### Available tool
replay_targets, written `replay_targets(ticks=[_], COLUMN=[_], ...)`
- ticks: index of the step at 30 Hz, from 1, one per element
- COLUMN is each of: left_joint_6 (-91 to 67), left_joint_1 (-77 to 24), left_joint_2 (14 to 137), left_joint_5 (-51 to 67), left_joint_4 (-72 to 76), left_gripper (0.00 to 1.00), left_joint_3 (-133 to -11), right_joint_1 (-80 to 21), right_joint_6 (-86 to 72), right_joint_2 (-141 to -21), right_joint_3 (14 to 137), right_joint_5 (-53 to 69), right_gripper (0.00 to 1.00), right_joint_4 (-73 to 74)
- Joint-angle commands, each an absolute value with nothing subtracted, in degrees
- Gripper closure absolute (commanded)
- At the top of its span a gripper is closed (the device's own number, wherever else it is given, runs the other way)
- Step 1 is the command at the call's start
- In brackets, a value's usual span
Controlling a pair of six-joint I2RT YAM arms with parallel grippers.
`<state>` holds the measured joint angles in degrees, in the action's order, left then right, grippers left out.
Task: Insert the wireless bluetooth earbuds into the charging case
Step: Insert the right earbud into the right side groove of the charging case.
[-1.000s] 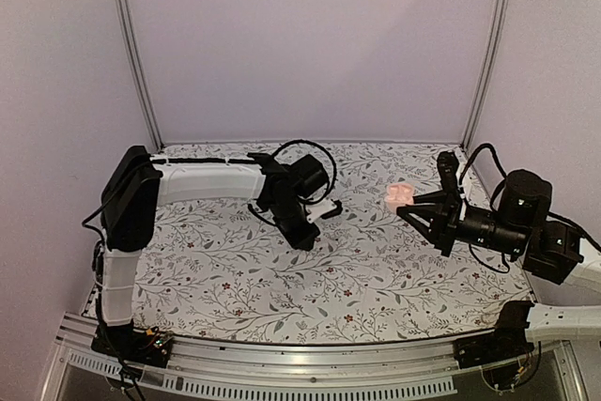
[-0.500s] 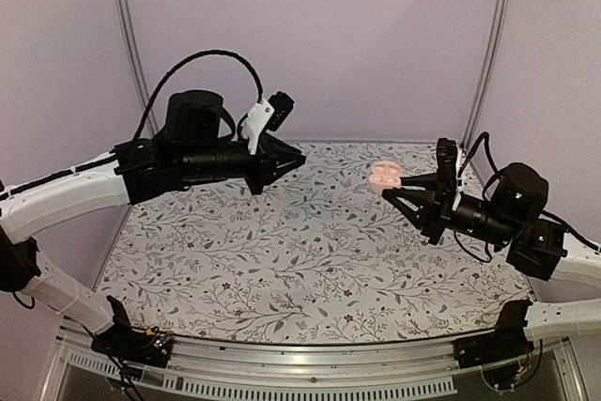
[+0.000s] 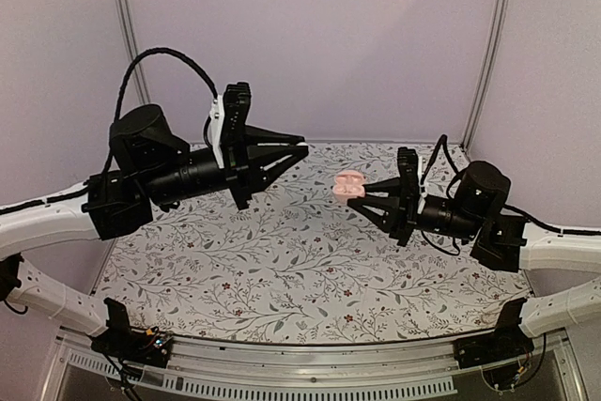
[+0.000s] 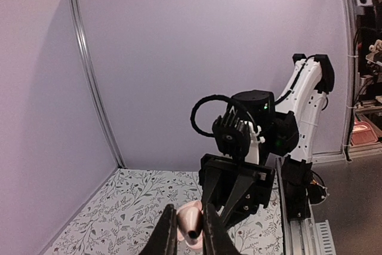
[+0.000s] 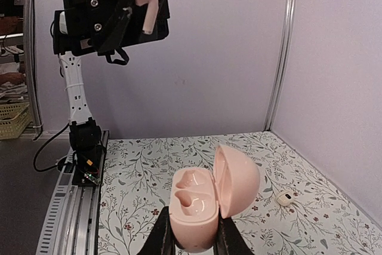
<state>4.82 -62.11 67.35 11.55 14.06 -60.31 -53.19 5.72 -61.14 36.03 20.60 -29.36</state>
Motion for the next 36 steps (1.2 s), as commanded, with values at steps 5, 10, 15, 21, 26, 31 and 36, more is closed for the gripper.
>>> replay_targets(ticks=[5,10,15,21,26,31,36], left_joint_6=[13.17,17.34,19.26,20.26,20.56,21.37,21.6], left_joint_1=[-67.94,-70.74,-72.26,-73.12,-73.24,-73.29,-73.32], left_joint_2=[70.98,73.93,76.17,77.51,76.95,77.36,77.9], left_joint_5=[10.55,8.54,7.61,6.12,4.13,2.37,2.18], left_joint_4=[17.37,17.16,17.46,17.81,18.32,18.37,18.29], left_gripper=[0.88,0.9,0.9,0.91,0.92,0.92,0.92], left_joint_3=[-61.19,-61.98,-63.47,-64.15,-64.01,-63.98,-64.5], right_joint_1=[-53.08,-53.09,-53.09,-53.22,-53.25,-53.39,-53.68], right_joint_6=[8.36,8.03,6.48,6.18,6.42,6.29,6.22], right_joint_2=[-63.57,-64.02,-64.89,-65.13,-64.58,-63.98,-64.15], right_joint_3=[38.84,39.81,40.17,39.86,39.04,39.07,39.29], right_joint_5=[29.16,31.52,32.99,34.0,34.68,34.87,34.98], right_gripper=[1.0,1.0,1.0,1.0,1.0,1.0,1.0], right_joint_4=[-36.55,-37.02,-38.19,-38.86,-38.85,-38.76,-38.68])
